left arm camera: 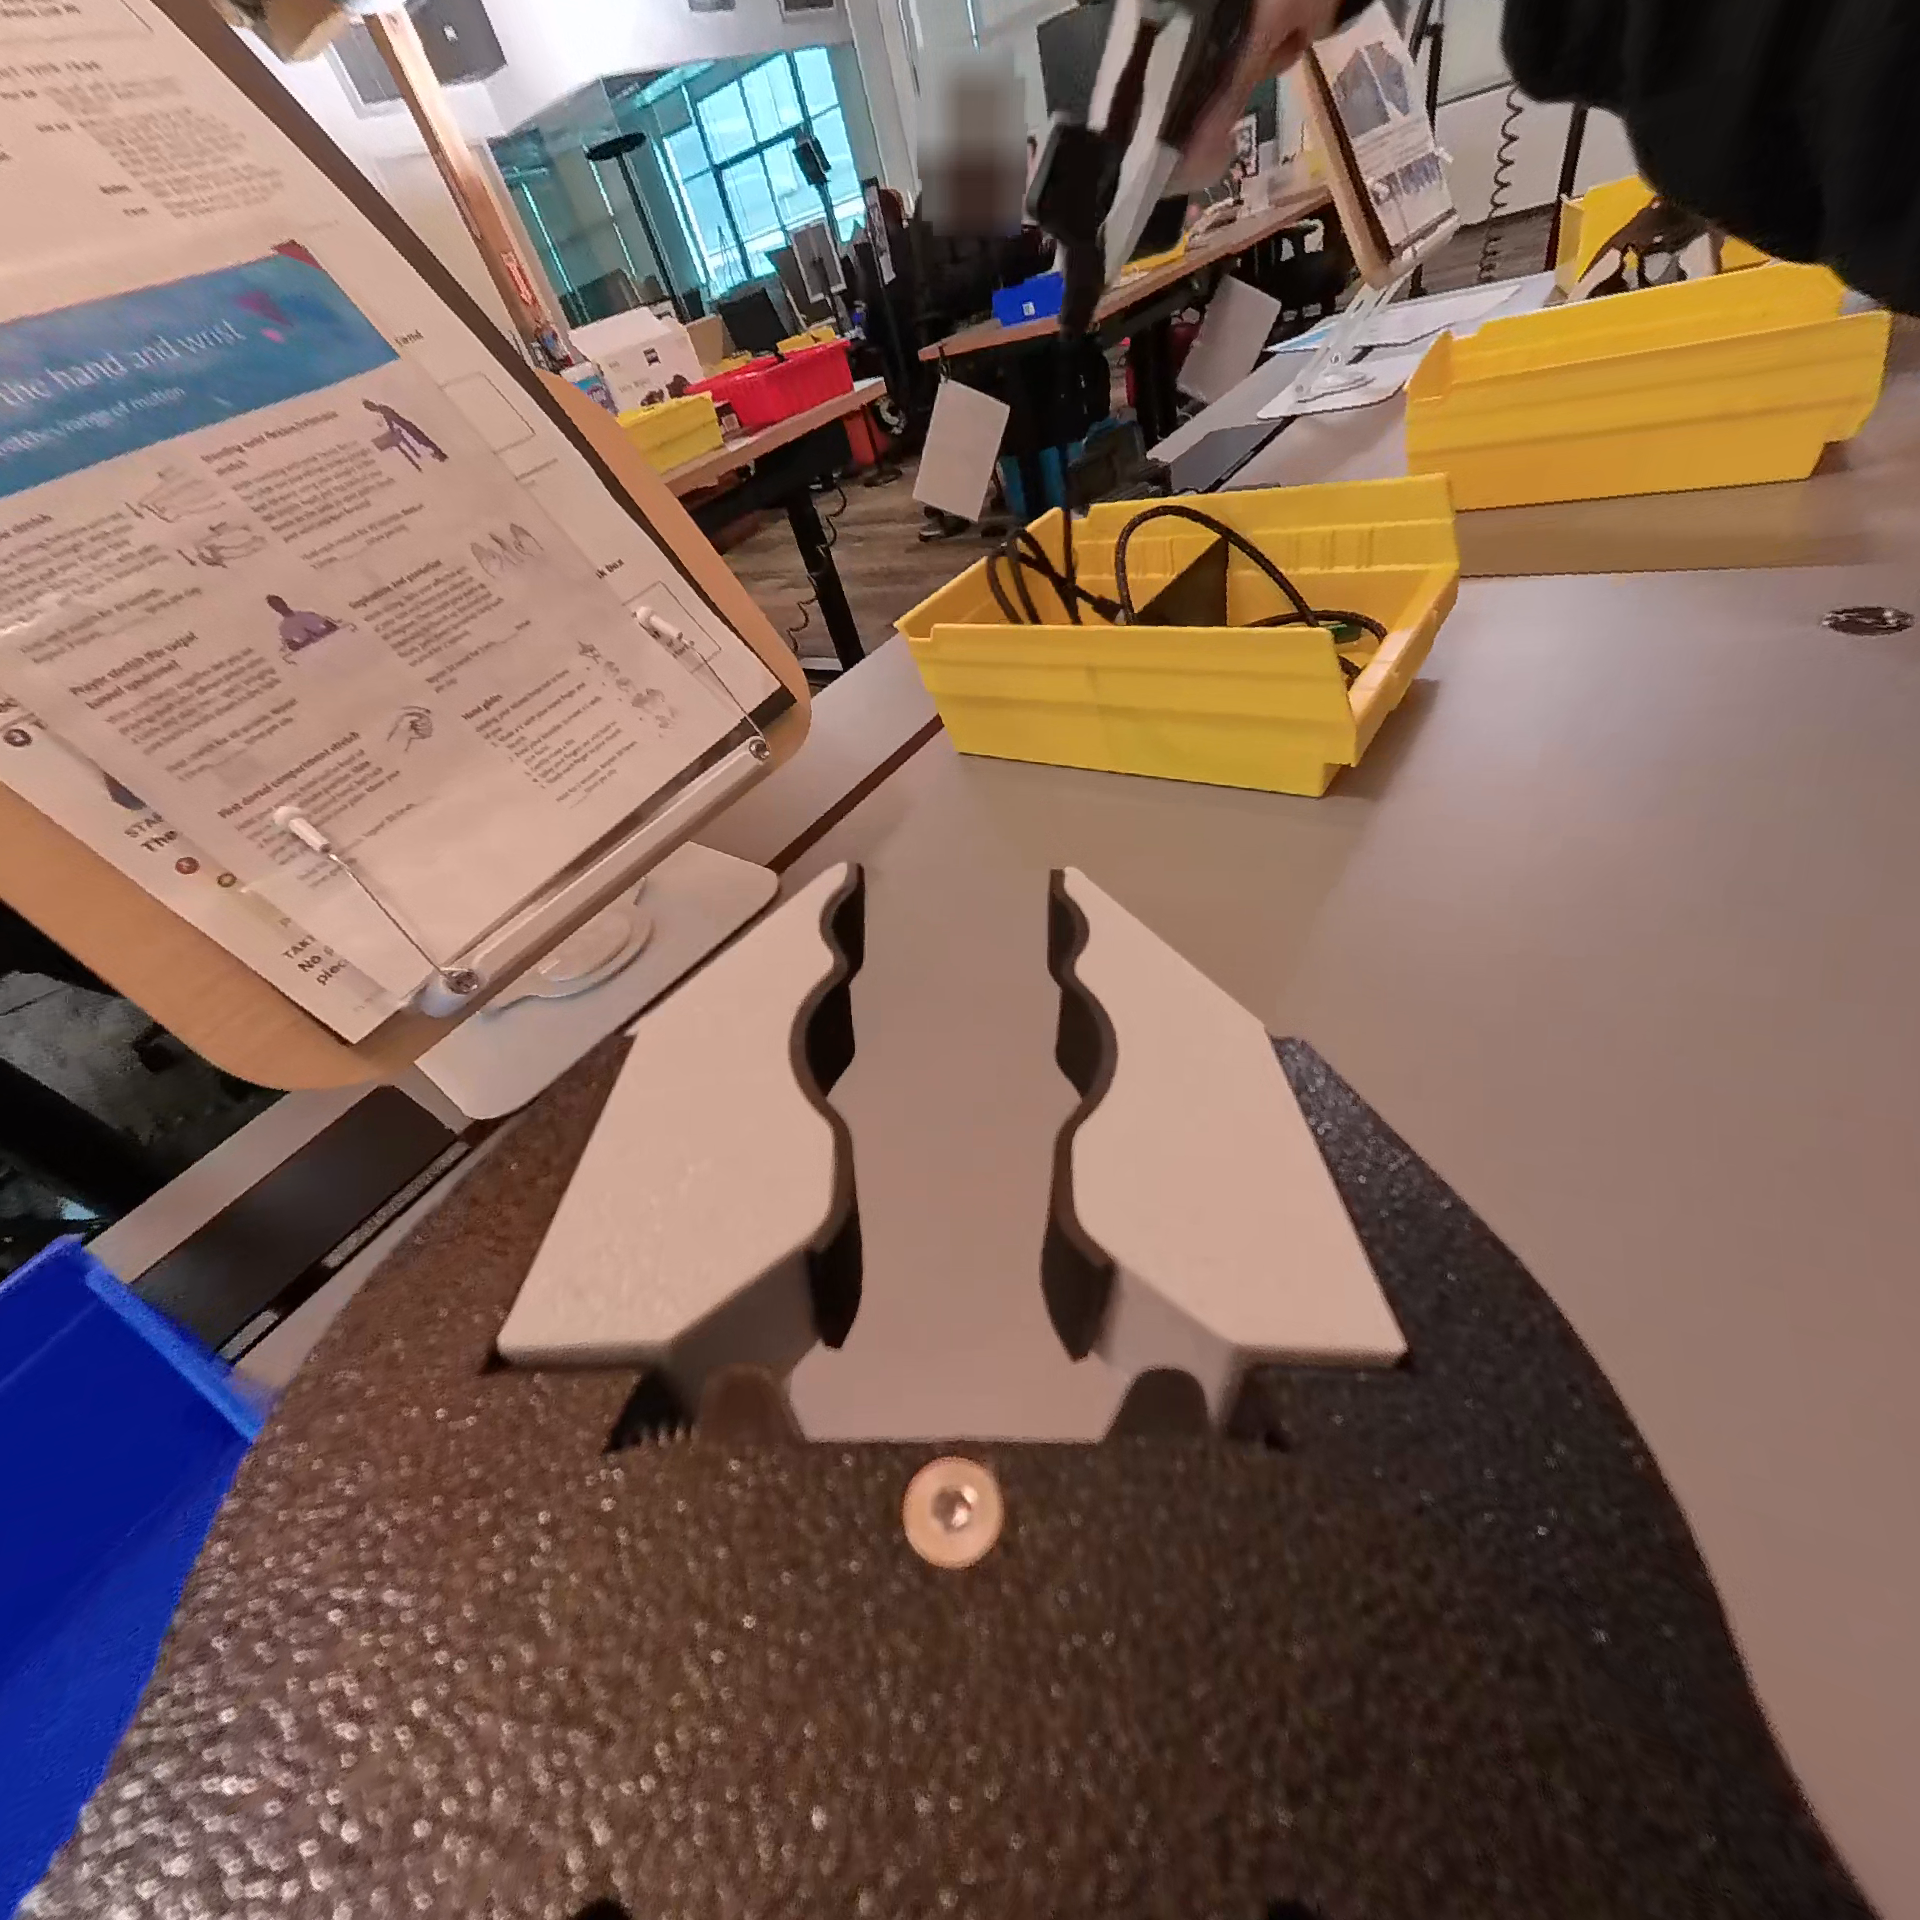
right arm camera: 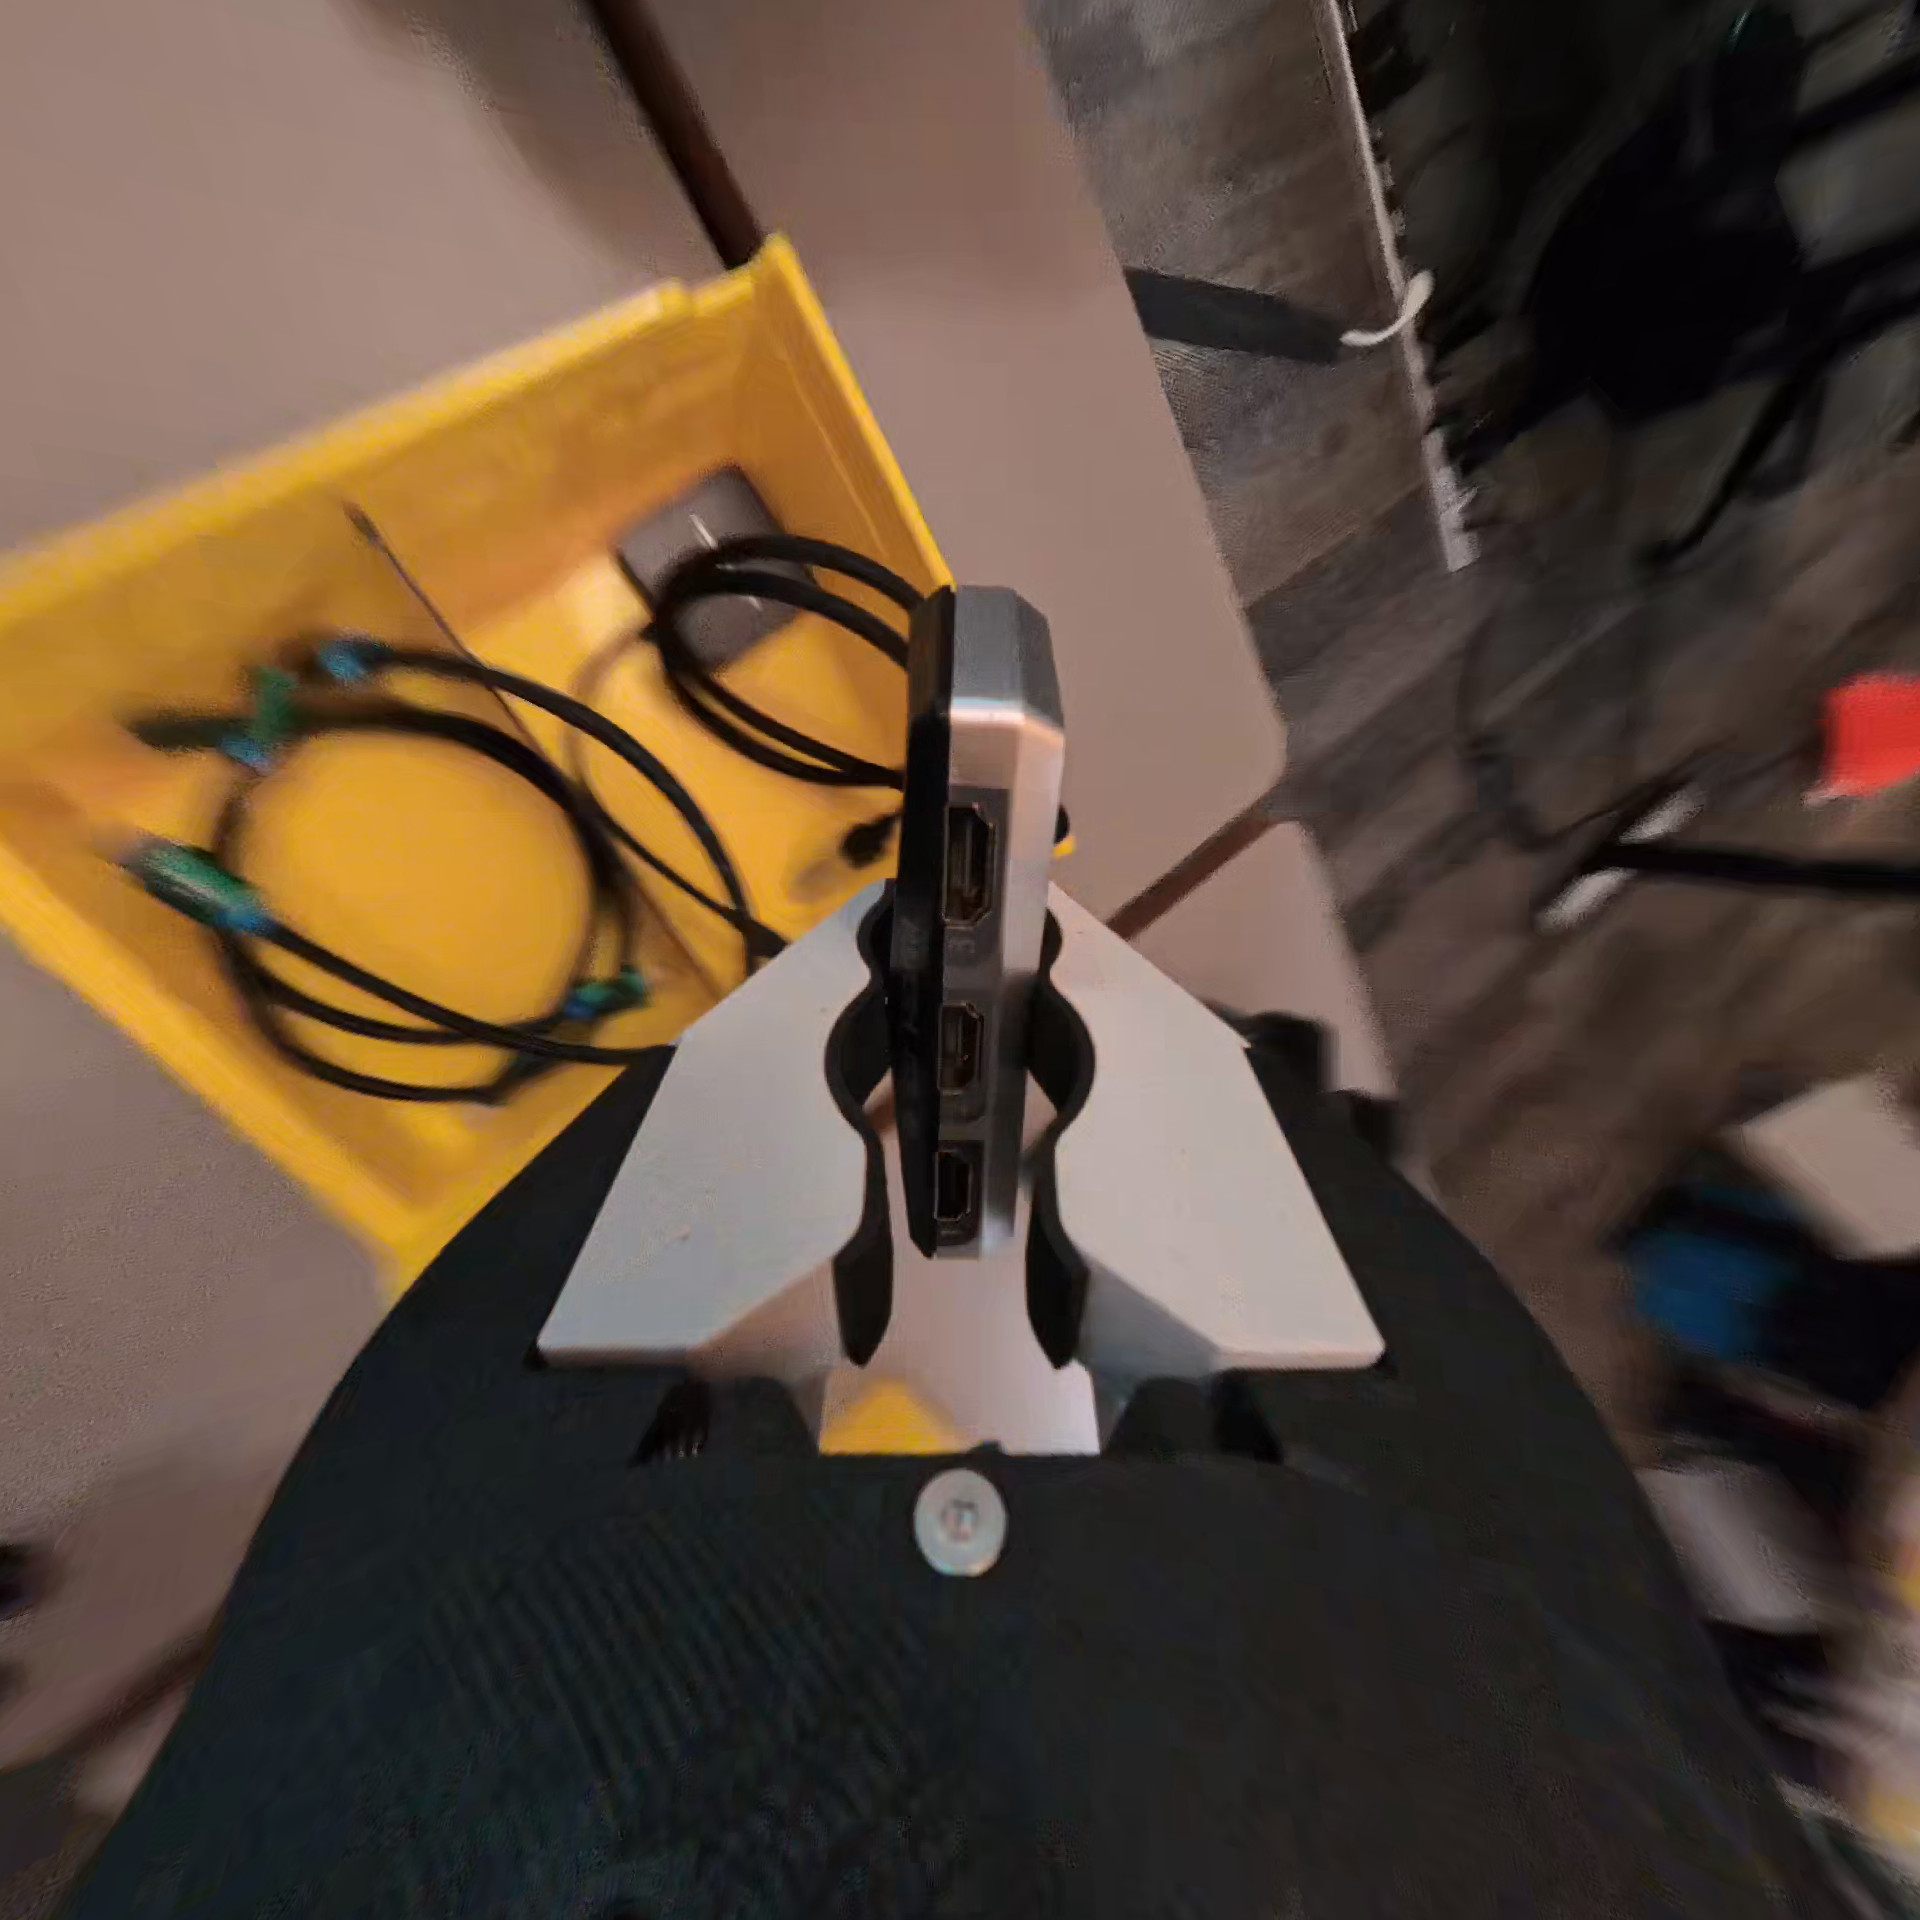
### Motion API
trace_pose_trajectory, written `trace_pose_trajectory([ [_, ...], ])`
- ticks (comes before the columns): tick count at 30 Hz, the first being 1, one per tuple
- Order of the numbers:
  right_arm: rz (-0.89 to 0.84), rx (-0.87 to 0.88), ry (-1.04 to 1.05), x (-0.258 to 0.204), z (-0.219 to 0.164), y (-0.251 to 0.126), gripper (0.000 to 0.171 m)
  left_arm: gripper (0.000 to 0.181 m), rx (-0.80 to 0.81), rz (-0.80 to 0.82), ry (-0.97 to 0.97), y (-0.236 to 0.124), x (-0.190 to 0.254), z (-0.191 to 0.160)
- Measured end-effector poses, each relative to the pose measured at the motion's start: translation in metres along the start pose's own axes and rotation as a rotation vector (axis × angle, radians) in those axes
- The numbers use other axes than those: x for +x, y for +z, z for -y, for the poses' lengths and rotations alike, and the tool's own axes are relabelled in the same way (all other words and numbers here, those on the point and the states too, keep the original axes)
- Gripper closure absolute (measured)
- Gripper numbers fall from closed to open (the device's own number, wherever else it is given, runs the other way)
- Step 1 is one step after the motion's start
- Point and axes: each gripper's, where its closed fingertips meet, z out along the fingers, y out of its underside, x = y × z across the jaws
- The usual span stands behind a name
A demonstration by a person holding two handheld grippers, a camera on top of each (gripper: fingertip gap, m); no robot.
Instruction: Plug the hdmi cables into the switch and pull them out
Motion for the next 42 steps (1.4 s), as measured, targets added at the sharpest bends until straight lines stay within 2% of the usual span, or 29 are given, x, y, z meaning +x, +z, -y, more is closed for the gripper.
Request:
trace_pose_trajectory([
  [3, -0.114, -0.156, -0.438, -0.008, 0.003, 0.047, 0.151, 0.149, -0.008, -0.019, -0.009, 0.005, 0.005, -0.003],
  [6, -0.101, -0.222, -0.625, -0.033, 0.005, 0.088, 0.151, 0.149, -0.024, -0.036, -0.014, 0.007, 0.01, -0.008],
  [10, -0.013, -0.127, -0.664, -0.071, 0.019, 0.124, 0.148, 0.149, -0.04, -0.067, -0.033, 0.005, 0.015, -0.015],
  [16, 0.056, -0.261, -0.545, -0.087, 0.021, 0.163, 0.139, 0.151, -0.005, -0.084, -0.065, 0.007, 0.017, -0.009],
  [18, -0.029, -0.399, -0.553, -0.067, 0.007, 0.165, 0.113, 0.151, -0.009, -0.097, -0.065, 0.006, 0.021, -0.01],
  [19, -0.066, -0.424, -0.557, -0.059, 0.004, 0.161, 0.108, 0.151, -0.019, -0.105, -0.059, 0.005, 0.024, -0.011],
  [21, -0.071, -0.352, -0.527, -0.058, 0.013, 0.145, 0.099, 0.15, -0.041, -0.107, -0.047, 0.002, 0.025, -0.016],
  [23, -0.084, -0.217, -0.415, -0.056, 0.027, 0.117, 0.086, 0.15, -0.05, -0.105, -0.055, 0.0, 0.023, -0.02],
  [26, -0.114, 0.073, -0.14, -0.057, 0.047, 0.06, 0.063, 0.15, -0.029, -0.118, -0.114, 0.005, 0.024, -0.022],
  [29, -0.154, 0.365, 0.147, -0.073, 0.046, 0.005, 0.058, 0.148, -0.016, -0.136, -0.175, 0.024, 0.029, -0.023],
  [31, -0.198, 0.49, 0.3, -0.098, 0.027, -0.016, 0.056, 0.142, -0.017, -0.143, -0.209, 0.043, 0.035, -0.025],
  [37, -0.391, 0.553, 0.756, -0.187, -0.076, -0.018, 0.049, 0.106, -0.056, -0.1, -0.358, 0.13, 0.057, -0.017],
  [39, -0.46, 0.544, 0.897, -0.204, -0.104, -0.015, 0.048, 0.096, -0.115, -0.106, -0.411, 0.165, 0.073, -0.012],
  [42, -0.614, 0.48, 0.979, -0.215, -0.142, -0.017, 0.048, 0.084, -0.222, -0.135, -0.491, 0.218, 0.101, -0.002],
])
